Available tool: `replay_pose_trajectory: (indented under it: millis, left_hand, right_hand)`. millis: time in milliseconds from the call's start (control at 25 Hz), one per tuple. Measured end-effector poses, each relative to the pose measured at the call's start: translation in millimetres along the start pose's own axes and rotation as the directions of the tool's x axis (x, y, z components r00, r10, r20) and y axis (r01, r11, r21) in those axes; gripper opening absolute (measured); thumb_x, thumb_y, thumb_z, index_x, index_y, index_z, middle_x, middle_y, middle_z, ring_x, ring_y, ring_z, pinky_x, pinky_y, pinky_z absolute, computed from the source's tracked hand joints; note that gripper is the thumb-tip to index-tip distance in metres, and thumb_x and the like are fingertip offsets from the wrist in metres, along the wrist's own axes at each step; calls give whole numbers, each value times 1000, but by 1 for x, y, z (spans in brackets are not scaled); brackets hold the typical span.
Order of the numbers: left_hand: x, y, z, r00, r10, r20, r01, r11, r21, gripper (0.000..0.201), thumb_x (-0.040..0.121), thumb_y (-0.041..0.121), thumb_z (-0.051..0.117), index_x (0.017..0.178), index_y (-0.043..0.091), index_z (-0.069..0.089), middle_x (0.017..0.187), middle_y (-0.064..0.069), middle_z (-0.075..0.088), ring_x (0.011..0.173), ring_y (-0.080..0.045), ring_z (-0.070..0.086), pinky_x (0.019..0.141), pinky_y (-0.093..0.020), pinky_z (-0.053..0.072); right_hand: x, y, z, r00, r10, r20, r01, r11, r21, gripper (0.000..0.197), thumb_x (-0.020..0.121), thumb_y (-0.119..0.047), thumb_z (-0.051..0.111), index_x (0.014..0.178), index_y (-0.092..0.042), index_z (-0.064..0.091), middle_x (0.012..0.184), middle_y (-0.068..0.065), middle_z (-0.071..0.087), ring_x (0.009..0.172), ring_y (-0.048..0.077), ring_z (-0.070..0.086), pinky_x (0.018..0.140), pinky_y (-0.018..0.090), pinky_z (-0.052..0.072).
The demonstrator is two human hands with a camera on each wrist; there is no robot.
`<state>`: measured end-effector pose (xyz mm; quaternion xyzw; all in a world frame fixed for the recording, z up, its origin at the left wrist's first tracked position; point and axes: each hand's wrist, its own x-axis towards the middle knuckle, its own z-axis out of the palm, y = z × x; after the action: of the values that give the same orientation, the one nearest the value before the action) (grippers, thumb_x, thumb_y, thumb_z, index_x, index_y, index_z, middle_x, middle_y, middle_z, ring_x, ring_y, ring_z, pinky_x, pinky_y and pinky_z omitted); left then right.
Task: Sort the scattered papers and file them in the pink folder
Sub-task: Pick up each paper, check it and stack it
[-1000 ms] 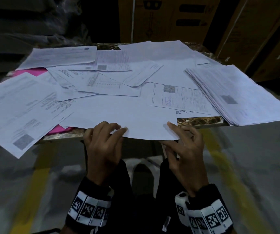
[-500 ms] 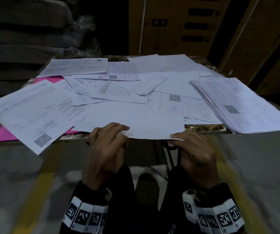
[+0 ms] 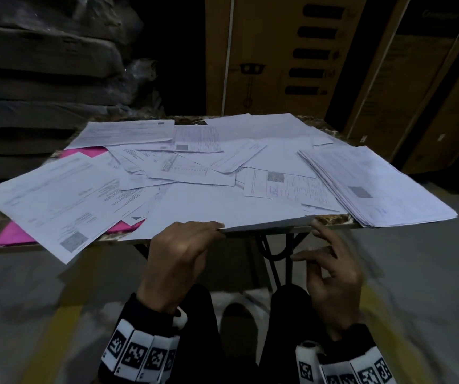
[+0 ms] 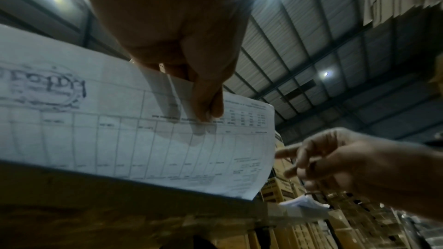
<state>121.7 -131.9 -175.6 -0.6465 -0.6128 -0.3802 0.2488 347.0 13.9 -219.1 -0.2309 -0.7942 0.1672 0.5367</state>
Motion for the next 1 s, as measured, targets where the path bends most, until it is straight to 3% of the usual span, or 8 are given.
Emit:
replay_pose_trajectory:
  millis: [200, 360, 480, 600, 680, 840, 920, 1000]
  left_hand:
    - [14, 27, -14, 986, -38, -163, 18, 992, -124, 22, 83, -10, 68, 98, 4, 78, 108, -3, 75, 100, -15, 71, 86, -28, 55]
    - [24, 38, -25, 945, -232, -230, 162, 944, -287, 16, 87, -4, 70, 99, 3, 78, 103, 2, 74, 97, -4, 69, 88, -17, 51]
    - [27, 33, -25, 839, -523, -152, 404, 785, -470, 21, 87, 1, 72, 103, 14, 77, 101, 9, 75, 97, 1, 69, 89, -18, 53]
    - [21, 18, -16, 646, -763, -14, 586, 508, -631, 25, 88, 9, 74, 112, 18, 75, 111, 11, 74, 108, -2, 67, 98, -30, 54]
    - [15, 8, -10, 566, -821, 74, 619, 364, -696, 38, 87, 9, 75, 124, 15, 70, 124, 9, 69, 115, -3, 64, 101, -32, 53]
    - [5, -8, -2, 498, -855, 144, 678, 281, -679, 59, 85, 7, 76, 140, 12, 56, 142, 4, 57, 128, -5, 55, 106, -29, 48]
    - [1, -17, 3, 484, -861, 157, 683, 259, -682, 63, 85, 7, 76, 143, 13, 52, 144, 5, 54, 132, -9, 52, 108, -35, 47]
    - [-1, -24, 7, 485, -861, 153, 694, 273, -667, 65, 84, 7, 77, 144, 14, 52, 142, 8, 54, 132, -8, 51, 107, -32, 47]
  right_hand:
    - [-5, -5, -6, 989, 135, -52, -129, 986, 105, 22, 80, 12, 58, 83, -2, 75, 137, 16, 55, 120, 25, 59, 94, 38, 50]
    - [-6, -7, -3, 968, 240, -73, -227, 963, 148, 43, 79, 21, 64, 81, -20, 75, 140, 6, 55, 109, 24, 64, 91, 29, 51]
    - [-6, -9, 1, 951, 307, -28, -294, 931, 217, 40, 81, 18, 65, 82, -20, 76, 138, -1, 57, 109, 17, 65, 90, 36, 55]
    - [-5, -15, 4, 933, 358, 30, -353, 901, 253, 37, 83, 17, 65, 83, -18, 77, 137, -8, 58, 114, 6, 62, 90, 24, 54]
    - [-4, -17, 4, 930, 362, 58, -363, 890, 276, 35, 83, 17, 64, 84, -16, 77, 136, -8, 58, 114, 5, 62, 88, 18, 53]
    - [-3, -10, 8, 916, 386, 106, -400, 870, 289, 33, 86, 12, 65, 83, -18, 77, 136, -10, 58, 123, 7, 58, 92, 23, 55]
    - [0, -7, 10, 918, 377, 121, -396, 878, 270, 32, 88, 9, 65, 84, -21, 77, 136, -11, 57, 125, 11, 57, 93, 28, 55]
    - [7, -4, 11, 930, 344, 127, -365, 897, 247, 33, 87, 9, 65, 85, -21, 76, 134, -9, 59, 121, 12, 60, 90, 27, 55]
